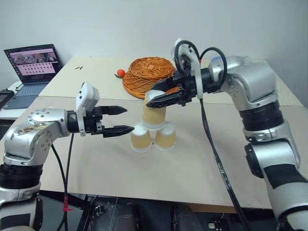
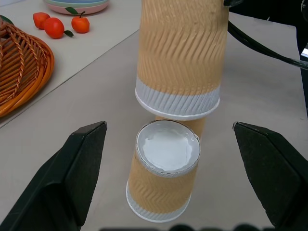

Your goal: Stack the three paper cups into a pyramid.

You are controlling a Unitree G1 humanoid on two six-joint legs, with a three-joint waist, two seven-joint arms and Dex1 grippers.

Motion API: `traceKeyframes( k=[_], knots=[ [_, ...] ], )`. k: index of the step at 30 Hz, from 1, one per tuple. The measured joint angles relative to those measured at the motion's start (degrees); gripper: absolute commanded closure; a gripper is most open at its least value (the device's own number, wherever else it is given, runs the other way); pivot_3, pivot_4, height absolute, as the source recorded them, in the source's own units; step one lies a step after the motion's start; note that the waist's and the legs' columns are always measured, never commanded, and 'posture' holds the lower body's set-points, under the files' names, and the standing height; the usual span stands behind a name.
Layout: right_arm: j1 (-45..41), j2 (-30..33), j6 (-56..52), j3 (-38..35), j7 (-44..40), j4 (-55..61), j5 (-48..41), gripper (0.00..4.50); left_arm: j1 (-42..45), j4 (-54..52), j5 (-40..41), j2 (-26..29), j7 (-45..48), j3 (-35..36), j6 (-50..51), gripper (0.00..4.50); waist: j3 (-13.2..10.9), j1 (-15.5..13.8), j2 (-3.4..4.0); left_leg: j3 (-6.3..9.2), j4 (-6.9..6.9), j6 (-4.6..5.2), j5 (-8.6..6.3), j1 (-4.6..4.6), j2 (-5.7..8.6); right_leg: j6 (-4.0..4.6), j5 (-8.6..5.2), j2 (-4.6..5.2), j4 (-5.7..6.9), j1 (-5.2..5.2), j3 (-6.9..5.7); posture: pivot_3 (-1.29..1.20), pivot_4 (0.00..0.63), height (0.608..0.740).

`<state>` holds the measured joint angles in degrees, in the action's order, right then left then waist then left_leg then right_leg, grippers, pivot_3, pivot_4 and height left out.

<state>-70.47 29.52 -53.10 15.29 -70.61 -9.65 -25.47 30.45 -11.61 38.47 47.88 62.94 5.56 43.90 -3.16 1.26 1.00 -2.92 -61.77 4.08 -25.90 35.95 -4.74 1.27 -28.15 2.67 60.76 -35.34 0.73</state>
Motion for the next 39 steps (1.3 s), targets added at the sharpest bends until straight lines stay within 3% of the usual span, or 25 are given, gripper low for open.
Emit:
traceKeyframes(
  k=[12, 14, 15, 17, 25, 34, 39],
  knots=[
    [1.69, -1.03, 0.46, 0.82, 0.92, 0.08, 1.23, 1.79, 0.31, 0.01, -0.02, -0.09, -0.21, -0.02, 0.0, 0.0, 0.0, 0.04, 0.0, 0.03, 0.0, 0.0, 0.0, 0.01, 0.01, 0.0, 0.0, -0.01, -0.01, 0.01, -0.01, 0.0, 0.15, 0.626],
    [1.79, -1.02, 1.28, 0.91, 0.89, 0.07, 1.79, 0.78, 0.35, 0.01, -0.02, -0.09, -0.21, -0.02, 0.0, 0.0, 0.0, 0.05, 0.0, 0.03, 0.0, 0.0, 0.0, 0.01, 0.01, 0.0, 0.0, -0.01, -0.01, 0.01, -0.01, 0.0, 0.15, 0.626],
    [1.9, -1.02, 1.93, 0.93, 0.89, 0.07, 2.02, 0.75, 0.35, 0.01, -0.02, -0.09, -0.21, -0.02, 0.0, 0.0, 0.0, 0.06, 0.0, 0.03, -0.01, 0.0, 0.0, 0.01, 0.01, 0.0, 0.0, -0.01, -0.01, 0.01, -0.01, 0.0, 0.15, 0.626],
    [2.27, -1.0, 3.16, 1.02, 0.92, 0.04, 2.73, 0.07, 0.35, 0.02, -0.02, -0.08, -0.19, -0.02, 0.0, 0.0, 0.0, 0.06, 0.0, 0.03, 0.0, 0.0, 0.0, 0.01, 0.01, 0.0, 0.0, -0.01, -0.02, 0.01, -0.01, 0.0, 0.15, 0.626],
    [1.4, -0.9, 2.64, 0.43, 0.57, -0.04, 2.24, 0.02, 0.35, 0.11, -0.03, -0.08, -0.01, -0.02, -0.01, 0.0, 0.0, 0.31, 0.0, 0.03, 0.0, -0.01, 0.01, 0.04, 0.01, 0.0, 0.0, -0.02, 0.01, -0.03, -0.01, 0.0, 0.15, 0.626],
    [-7.06, 1.14, -4.84, -11.97, 1.61, -0.84, -6.64, 0.02, 0.07, 0.16, 0.16, -1.0, -2.12, 1.08, 0.12, 0.0, -0.01, 0.56, -0.01, 0.07, 0.01, -0.01, 0.0, 0.08, 0.01, 0.0, 0.0, 0.02, 0.05, -0.04, -0.01, 0.0, 0.15, 0.626],
    [-7.3, 5.25, -6.74, -23.83, 13.09, -4.26, -8.03, 0.02, -5.75, -0.78, 1.13, -4.26, -12.26, 9.0, 1.05, 0.0, -0.01, 0.25, -0.01, 0.08, 0.02, -0.01, 0.0, 0.14, 0.03, 0.0, 0.0, 0.1, -0.02, -0.03, 0.01, 0.0, 0.15, 0.626]
  ],
)
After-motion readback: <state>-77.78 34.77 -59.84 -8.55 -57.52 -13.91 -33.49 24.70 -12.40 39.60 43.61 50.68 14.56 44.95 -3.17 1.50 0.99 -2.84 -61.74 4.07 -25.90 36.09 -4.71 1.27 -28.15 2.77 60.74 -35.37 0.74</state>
